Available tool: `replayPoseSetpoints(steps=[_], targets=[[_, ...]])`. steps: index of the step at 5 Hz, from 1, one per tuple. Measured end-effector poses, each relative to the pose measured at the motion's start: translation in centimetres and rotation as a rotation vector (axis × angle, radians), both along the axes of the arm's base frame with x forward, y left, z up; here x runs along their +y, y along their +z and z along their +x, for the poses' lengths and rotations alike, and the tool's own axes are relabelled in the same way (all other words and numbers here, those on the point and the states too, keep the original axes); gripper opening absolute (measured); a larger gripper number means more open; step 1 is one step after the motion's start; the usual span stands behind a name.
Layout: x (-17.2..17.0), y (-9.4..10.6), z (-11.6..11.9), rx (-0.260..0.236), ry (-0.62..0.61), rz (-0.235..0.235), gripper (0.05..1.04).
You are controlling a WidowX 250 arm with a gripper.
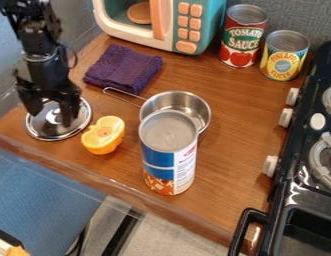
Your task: Take the lid of the pot and put it on the top of the pot
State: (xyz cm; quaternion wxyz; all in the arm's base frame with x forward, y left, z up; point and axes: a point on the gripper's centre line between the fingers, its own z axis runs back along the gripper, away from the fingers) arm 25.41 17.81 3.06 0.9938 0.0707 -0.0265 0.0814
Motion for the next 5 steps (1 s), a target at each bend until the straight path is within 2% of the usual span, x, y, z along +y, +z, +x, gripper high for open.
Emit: replayPoseSetpoints(steps=[1, 2, 3, 4, 5], targets=[[0.65, -0.69, 0.51, 0.008, 0.021, -0.004, 1.001], [0.95, -0.73, 0.68, 0.009, 0.031, 0.007, 0.949], [0.9, -0.74, 0.71, 0.007, 0.039, 0.005, 0.749], [0.81, -0.57, 1.07, -0.008, 0.052, -0.004, 0.439], [0.71, -0.61, 1.11, -0.012, 0.055, -0.009, 0.28]])
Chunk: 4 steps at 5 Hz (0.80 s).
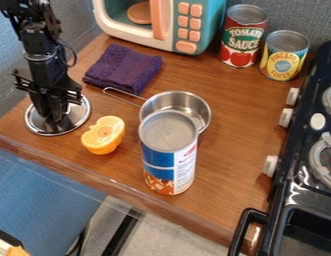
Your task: Take the lid of the pot and put it on the top of the pot
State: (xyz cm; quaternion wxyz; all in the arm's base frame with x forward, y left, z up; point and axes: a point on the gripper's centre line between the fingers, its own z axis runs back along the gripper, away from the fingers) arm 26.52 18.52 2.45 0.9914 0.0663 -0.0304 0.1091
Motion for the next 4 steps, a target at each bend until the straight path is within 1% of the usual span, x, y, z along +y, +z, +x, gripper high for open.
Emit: replayPoseSetpoints(steps=[1, 2, 3, 4], targets=[[-0.2, 0.0, 0.1, -0.004, 0.0, -0.015, 0.279], [-0.7, 0.3, 0.4, -0.009, 0.005, -0.043, 0.279], [-2.5, 2.7, 2.2, -0.071, -0.037, -0.056, 0.279], [-4.8, 5.2, 4.2, -0.126, -0.085, -0.055, 0.279]])
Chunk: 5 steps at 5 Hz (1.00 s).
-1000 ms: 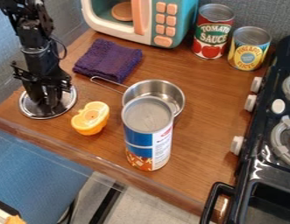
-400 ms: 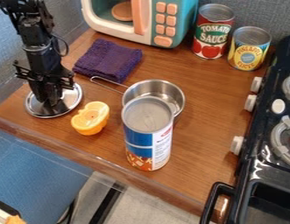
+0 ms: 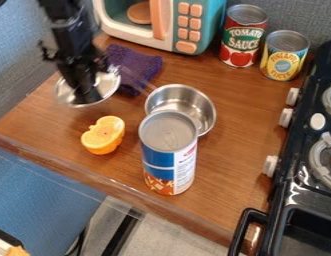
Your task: Take the lid of the pot and put it on the top of the pot
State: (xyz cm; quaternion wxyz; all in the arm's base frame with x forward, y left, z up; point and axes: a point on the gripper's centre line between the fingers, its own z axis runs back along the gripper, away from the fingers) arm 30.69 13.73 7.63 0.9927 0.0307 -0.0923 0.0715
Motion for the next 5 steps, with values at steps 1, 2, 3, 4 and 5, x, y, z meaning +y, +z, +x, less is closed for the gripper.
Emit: replayPoseSetpoints(steps=[1, 2, 3, 4, 5], targets=[[-3.6, 1.1, 1.7, -0.027, -0.081, 0.006, 0.279], [-6.7, 1.0, 2.4, -0.013, -0.149, 0.018, 0.279], [-7.9, 1.0, 2.6, -0.011, -0.159, 0.029, 0.279], [-9.3, 0.9, 3.0, -0.019, -0.201, 0.026, 0.279], [-10.8, -0.3, 3.2, 0.006, -0.248, 0.02, 0.279]])
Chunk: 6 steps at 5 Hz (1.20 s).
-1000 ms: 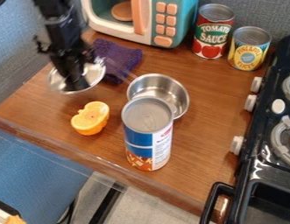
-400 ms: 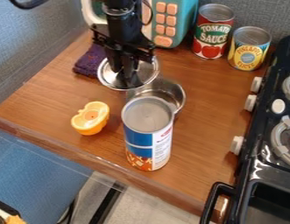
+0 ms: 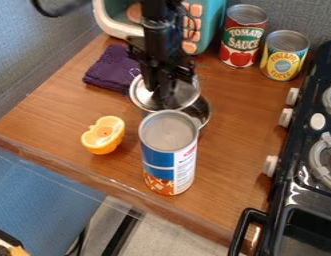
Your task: Take the lid of the pot and put it on the top of the pot
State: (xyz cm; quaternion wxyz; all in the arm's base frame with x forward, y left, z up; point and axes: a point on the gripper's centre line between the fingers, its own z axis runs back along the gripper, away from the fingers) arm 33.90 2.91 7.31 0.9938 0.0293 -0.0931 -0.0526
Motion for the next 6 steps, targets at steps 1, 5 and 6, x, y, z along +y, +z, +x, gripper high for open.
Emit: replayPoseSetpoints(steps=[1, 5, 6], targets=[[-1.2, -1.1, 0.1, 0.021, -0.029, 0.001, 0.279], [-1.9, -2.1, -0.6, 0.079, -0.071, 0.045, 0.635], [-2.3, -2.0, -1.0, 0.107, -0.078, 0.022, 0.932]])
